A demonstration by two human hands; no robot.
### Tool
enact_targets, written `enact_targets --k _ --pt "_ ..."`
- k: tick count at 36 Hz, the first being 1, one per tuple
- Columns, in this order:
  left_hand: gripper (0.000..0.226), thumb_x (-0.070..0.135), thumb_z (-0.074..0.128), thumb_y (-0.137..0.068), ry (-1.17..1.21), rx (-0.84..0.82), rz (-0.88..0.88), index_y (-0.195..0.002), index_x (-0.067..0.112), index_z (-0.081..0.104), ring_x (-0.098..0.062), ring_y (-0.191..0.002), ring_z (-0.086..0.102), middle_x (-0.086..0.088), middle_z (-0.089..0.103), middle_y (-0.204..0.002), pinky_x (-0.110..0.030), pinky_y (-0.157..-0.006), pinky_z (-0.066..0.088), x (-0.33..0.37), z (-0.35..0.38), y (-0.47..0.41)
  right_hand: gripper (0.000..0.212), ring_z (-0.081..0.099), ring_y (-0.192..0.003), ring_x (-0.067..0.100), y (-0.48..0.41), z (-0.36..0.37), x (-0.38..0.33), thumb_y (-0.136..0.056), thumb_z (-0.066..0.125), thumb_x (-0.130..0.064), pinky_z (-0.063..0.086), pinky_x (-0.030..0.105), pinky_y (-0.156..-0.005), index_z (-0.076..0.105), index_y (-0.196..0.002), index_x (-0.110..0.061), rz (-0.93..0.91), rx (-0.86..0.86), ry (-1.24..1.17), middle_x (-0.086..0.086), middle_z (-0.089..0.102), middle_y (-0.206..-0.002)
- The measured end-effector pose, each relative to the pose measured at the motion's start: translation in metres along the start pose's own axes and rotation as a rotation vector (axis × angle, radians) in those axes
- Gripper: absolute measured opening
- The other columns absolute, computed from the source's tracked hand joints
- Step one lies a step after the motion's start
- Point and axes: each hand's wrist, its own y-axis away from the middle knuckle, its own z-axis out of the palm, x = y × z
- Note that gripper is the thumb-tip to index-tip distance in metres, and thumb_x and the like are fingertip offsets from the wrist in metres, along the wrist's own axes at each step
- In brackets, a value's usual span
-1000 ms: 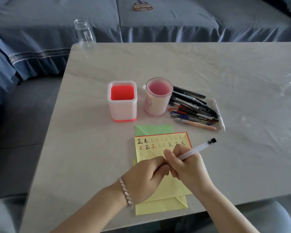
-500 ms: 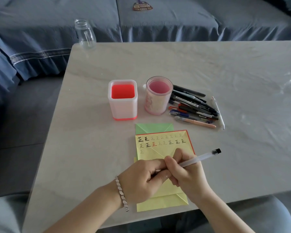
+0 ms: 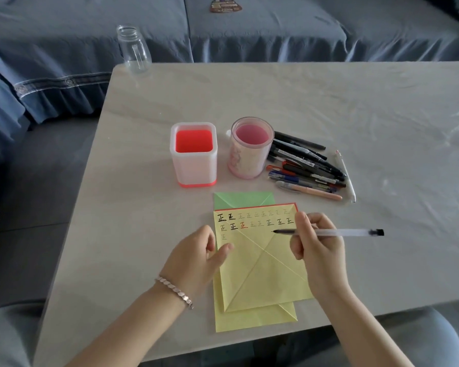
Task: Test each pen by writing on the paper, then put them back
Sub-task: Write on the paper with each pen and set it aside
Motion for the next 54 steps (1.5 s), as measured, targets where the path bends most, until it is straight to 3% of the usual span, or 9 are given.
enact_targets --k 4,9,16,24,27,31,39,45,54 --pt "0.034 0.044 0.056 -0.080 -0.137 0.196 0.237 -0.073 0.021 0.031 -0.010 -0.068 0.043 0.006 0.048 -0.071 -0.020 -0.064 0.034 -0.016 0.016 -0.004 0.010 0.035 -0.038 0.007 -0.001 0.001 0.009 -0.092 0.050 -0.007 0.031 0.014 -0.041 0.050 -0.083 -0.012 0.103 -0.041 -0.012 -0.004 0.044 -0.041" --pt "0.042 0.059 0.049 -0.074 -0.178 0.162 0.284 -0.085 0.023 0.031 -0.024 -0.130 0.039 -0.010 0.053 -0.129 -0.035 -0.106 0.028 -0.034 0.035 -0.008 0.015 0.048 -0.045 0.013 -0.004 0.007 0.016 -0.092 0.047 -0.007 0.040 0.021 -0.047 0.060 -0.086 -0.006 0.145 -0.084 -0.022 0.003 0.057 -0.048" --pt "0.057 0.060 0.051 -0.065 -0.187 0.129 0.241 -0.099 0.015 0.045 -0.016 -0.130 0.037 -0.004 0.062 -0.112 -0.030 -0.108 0.011 -0.044 0.044 -0.013 0.022 0.056 -0.046 0.012 -0.014 0.026 0.024 -0.091 0.054 -0.015 0.046 0.020 -0.045 0.062 -0.074 -0.004 0.112 -0.147 0.061 0.001 0.063 -0.052" --pt "0.045 0.056 0.063 -0.071 -0.172 0.092 0.244 -0.088 0.021 0.041 0.006 -0.131 0.003 0.010 0.034 -0.145 -0.020 -0.108 -0.010 -0.040 0.041 -0.012 0.042 0.043 -0.034 0.007 -0.022 0.062 0.048 -0.083 0.066 -0.027 0.037 0.019 -0.040 0.047 -0.049 -0.012 -0.029 0.023 0.223 -0.003 0.049 -0.035" --pt "0.064 0.058 0.062 -0.070 -0.222 0.112 0.251 -0.114 0.011 0.053 0.002 -0.132 0.014 0.005 0.051 -0.133 -0.024 -0.110 -0.001 -0.043 0.041 -0.013 0.037 0.045 -0.036 0.008 -0.023 0.068 0.057 -0.080 0.070 -0.026 0.039 0.021 -0.043 0.050 -0.050 -0.018 -0.077 0.031 0.274 -0.004 0.052 -0.037" --pt "0.065 0.061 0.051 -0.065 -0.210 0.176 0.258 -0.101 0.007 0.058 -0.016 -0.127 0.042 0.001 0.064 -0.114 -0.032 -0.105 0.018 -0.043 0.042 -0.011 0.042 0.045 -0.041 0.014 -0.022 0.071 0.067 -0.080 0.071 -0.023 0.038 0.026 -0.044 0.045 -0.047 -0.015 -0.113 0.072 0.326 0.008 0.055 -0.043" --pt "0.060 0.054 0.048 -0.071 -0.185 0.232 0.258 -0.106 0.007 0.060 -0.014 -0.127 0.033 0.001 0.063 -0.119 -0.034 -0.105 0.016 -0.044 0.041 -0.011 0.038 0.043 -0.043 0.017 -0.023 0.070 0.072 -0.083 0.063 -0.010 0.036 0.024 -0.045 0.045 -0.051 0.000 -0.170 0.106 0.420 0.017 0.055 -0.046" --pt "0.061 0.054 0.049 -0.068 -0.183 0.293 0.262 -0.106 0.008 0.062 -0.020 -0.123 0.049 0.005 0.067 -0.089 -0.034 -0.103 0.021 -0.044 0.041 -0.010 0.036 0.045 -0.044 0.017 -0.022 0.072 0.071 -0.082 0.064 -0.009 0.037 0.025 -0.045 0.046 -0.052 0.002 -0.175 0.073 0.427 0.017 0.057 -0.048" --pt "0.058 0.053 0.049 -0.067 -0.189 0.320 0.253 -0.100 0.007 0.063 -0.020 -0.122 0.050 0.006 0.062 -0.080 -0.032 -0.102 0.022 -0.044 0.041 -0.011 0.036 0.046 -0.047 0.030 -0.023 0.073 0.074 -0.077 0.061 -0.023 0.036 0.033 -0.049 0.045 -0.051 -0.003 -0.209 0.074 0.510 0.018 0.054 -0.047"
